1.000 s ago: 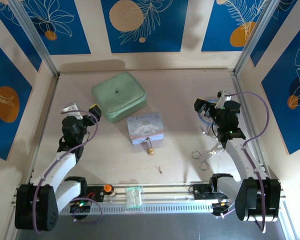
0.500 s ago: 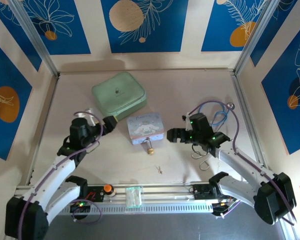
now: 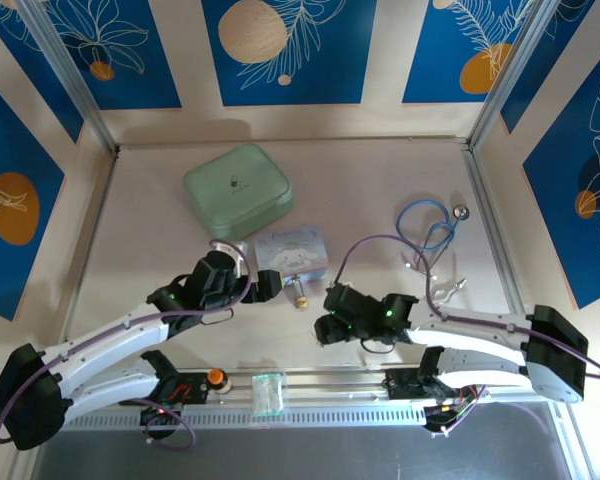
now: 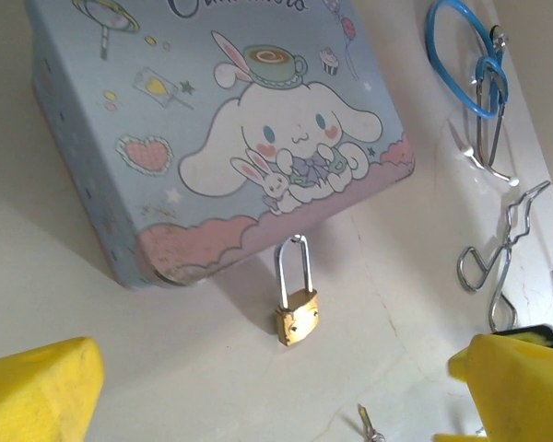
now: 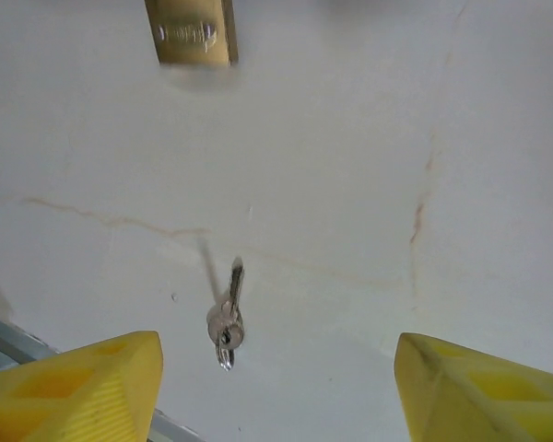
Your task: Unlock a padlock with a key
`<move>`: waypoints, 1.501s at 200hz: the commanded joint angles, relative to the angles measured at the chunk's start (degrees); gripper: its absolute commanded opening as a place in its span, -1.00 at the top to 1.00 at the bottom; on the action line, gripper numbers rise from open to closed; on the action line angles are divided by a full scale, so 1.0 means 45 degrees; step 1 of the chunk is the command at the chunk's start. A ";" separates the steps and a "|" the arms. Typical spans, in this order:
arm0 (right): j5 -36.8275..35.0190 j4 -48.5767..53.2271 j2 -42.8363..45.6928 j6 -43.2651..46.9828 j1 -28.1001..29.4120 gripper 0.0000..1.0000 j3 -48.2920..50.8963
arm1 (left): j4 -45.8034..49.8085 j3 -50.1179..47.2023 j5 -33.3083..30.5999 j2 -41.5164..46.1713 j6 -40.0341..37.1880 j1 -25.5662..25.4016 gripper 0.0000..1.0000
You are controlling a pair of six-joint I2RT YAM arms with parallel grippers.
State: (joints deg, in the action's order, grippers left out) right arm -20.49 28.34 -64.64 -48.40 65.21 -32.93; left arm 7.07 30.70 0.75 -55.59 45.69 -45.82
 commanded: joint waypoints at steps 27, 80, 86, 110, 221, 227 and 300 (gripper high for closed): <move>-0.2039 0.0592 -0.2541 -0.1511 0.1779 -0.16 -0.1334 | 0.0109 -0.0652 -0.0811 0.0491 0.1208 -0.0530 -0.97; -0.2450 0.1271 -0.4289 -0.2144 0.2648 0.04 -0.2321 | 0.0156 -0.1003 -0.1073 0.1016 0.1442 -0.0540 -0.97; -0.2394 0.1213 -0.4371 -0.2143 0.2655 0.08 -0.2308 | 0.0214 -0.1002 -0.1095 0.1039 0.1428 -0.0540 -0.98; -0.2387 0.1474 -0.4597 -0.2388 0.2937 0.11 -0.2495 | 0.0199 -0.1117 -0.1029 0.1083 0.1515 -0.0540 -0.97; -0.1797 0.0496 -0.5332 -0.1789 0.2679 0.53 -0.2051 | -0.0302 -0.1758 -0.1115 0.1242 0.2014 -0.0540 -0.96; -0.1710 0.0393 -0.5295 -0.1681 0.2644 0.66 -0.1977 | -0.0312 -0.1780 -0.1143 0.1260 0.2014 -0.0540 -0.95; -0.0557 -0.0901 -0.2909 0.0248 0.1246 1.00 -0.0443 | -0.1332 -0.1936 -0.0580 0.0967 0.2379 -0.0542 -0.67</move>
State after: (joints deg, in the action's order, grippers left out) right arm -25.06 27.86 -81.36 -51.75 73.76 -38.22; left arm 5.02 22.83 -3.44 -50.74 54.96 -47.81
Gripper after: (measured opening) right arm 0.054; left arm 0.881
